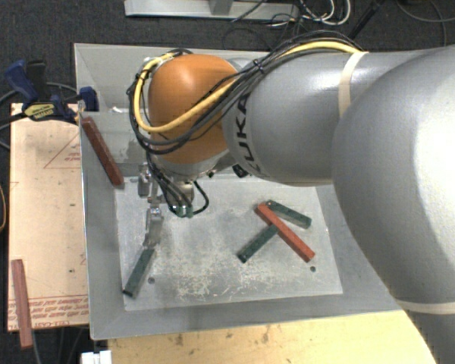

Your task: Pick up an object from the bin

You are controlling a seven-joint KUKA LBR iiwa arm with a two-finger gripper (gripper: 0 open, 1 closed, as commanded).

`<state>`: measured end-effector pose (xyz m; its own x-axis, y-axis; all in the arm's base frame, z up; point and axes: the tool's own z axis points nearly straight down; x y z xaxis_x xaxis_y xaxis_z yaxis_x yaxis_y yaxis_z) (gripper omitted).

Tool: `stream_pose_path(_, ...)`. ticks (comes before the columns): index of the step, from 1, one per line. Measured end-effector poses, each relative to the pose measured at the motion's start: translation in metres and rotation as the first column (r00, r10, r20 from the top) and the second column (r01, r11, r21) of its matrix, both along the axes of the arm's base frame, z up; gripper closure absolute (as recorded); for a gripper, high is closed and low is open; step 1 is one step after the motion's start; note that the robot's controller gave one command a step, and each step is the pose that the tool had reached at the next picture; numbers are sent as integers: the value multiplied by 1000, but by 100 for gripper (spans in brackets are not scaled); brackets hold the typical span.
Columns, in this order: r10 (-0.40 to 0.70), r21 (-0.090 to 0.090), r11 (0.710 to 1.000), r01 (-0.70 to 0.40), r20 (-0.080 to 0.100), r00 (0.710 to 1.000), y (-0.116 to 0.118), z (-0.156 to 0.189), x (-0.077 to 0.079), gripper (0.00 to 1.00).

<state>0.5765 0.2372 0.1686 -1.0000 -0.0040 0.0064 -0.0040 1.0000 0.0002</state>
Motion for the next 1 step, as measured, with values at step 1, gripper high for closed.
stream_pose_path(1,54,-1,999,-54,-1,999,5,-103,-79,0)
